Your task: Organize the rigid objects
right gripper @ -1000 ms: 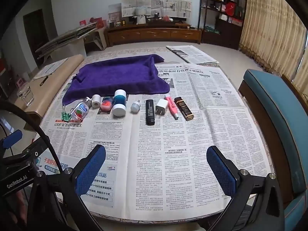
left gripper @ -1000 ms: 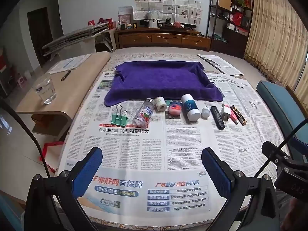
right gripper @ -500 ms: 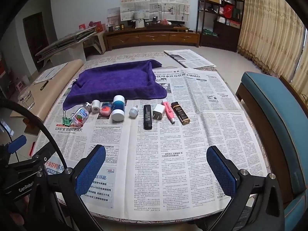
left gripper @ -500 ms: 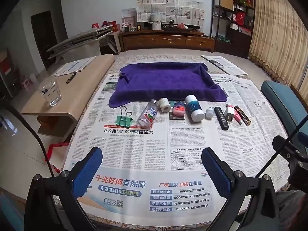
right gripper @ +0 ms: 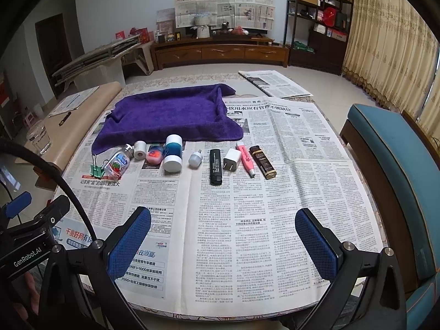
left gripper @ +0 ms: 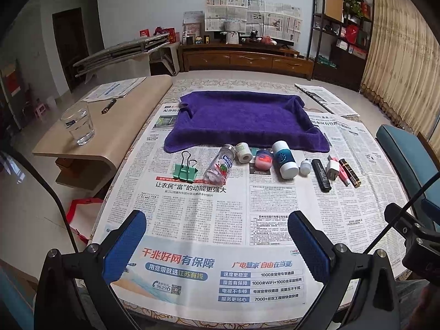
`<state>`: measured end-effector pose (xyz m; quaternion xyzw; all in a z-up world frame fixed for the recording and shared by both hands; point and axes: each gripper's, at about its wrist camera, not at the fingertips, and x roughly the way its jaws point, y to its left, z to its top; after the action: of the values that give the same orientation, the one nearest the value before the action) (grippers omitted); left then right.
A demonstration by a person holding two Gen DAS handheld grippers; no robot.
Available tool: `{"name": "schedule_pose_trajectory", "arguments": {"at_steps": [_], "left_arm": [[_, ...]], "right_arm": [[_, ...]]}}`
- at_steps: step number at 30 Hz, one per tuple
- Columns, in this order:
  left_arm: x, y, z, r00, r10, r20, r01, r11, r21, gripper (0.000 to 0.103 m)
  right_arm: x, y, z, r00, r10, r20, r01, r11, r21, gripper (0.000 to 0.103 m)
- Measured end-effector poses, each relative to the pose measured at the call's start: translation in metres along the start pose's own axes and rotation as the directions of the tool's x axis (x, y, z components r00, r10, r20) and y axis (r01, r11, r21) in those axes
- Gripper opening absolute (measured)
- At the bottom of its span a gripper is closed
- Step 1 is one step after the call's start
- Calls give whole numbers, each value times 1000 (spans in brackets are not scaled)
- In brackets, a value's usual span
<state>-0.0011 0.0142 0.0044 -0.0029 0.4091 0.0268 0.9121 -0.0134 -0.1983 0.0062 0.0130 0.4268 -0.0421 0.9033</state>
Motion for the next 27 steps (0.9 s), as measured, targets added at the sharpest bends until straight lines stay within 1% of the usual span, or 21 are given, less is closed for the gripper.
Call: {"name": "schedule_pose_trajectory", "arguments": {"at_steps": [27], "left_arm": [[-1,5,1,1000,1,-10,-1,1000,-3,103]], "right_arm": [[0,8,0,1000,8,-5,-8,1000,-8,103]]}}
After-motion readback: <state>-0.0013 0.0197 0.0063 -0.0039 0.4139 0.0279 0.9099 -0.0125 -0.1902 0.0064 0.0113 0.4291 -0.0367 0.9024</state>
